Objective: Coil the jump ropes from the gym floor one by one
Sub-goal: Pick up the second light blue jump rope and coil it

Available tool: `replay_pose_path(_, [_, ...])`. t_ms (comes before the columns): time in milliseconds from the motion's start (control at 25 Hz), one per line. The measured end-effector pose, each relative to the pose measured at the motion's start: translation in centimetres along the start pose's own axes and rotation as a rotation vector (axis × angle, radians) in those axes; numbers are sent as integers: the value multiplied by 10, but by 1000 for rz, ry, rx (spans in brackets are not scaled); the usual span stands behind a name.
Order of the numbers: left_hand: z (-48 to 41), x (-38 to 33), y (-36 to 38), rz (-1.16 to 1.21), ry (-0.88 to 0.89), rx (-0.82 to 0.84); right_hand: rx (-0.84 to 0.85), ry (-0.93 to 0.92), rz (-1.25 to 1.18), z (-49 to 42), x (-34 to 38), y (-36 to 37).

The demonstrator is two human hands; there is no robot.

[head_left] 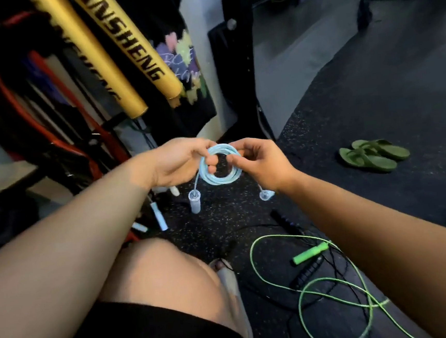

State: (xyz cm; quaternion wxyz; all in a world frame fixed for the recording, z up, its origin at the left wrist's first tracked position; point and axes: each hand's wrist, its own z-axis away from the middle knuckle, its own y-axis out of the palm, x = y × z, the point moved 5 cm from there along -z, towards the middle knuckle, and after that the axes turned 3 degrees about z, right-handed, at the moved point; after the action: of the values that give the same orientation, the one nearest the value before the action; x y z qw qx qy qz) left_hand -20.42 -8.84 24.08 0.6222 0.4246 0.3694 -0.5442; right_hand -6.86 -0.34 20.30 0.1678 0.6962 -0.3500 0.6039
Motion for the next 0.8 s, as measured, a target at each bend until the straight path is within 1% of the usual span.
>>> replay_pose_path(160, [15,47,-73,76,86,-123,118,42,35,-38,-33,59])
replay_pose_path(240, [10,75,-99,77,120,-215,133,76,58,-50,-58,84])
replay_pose_path(400, [1,121,-151,-128,186,-519,123,154,60,-71,-111,135])
replay_pose_path(480, [0,148,-172,-192,183,-678,143,203,46,-80,-134,159])
replay_pose_path(600, [-1,192,-198,-104,175,-859,199,246,34,-95,-164,191])
replay_pose_path(720, [4,217,-223,9,199,-1041,286,239,25,-114,-185,226])
replay_pose_path(800, [13,221,-236,-35,237,-1159,328,222,17,-127,-192,249])
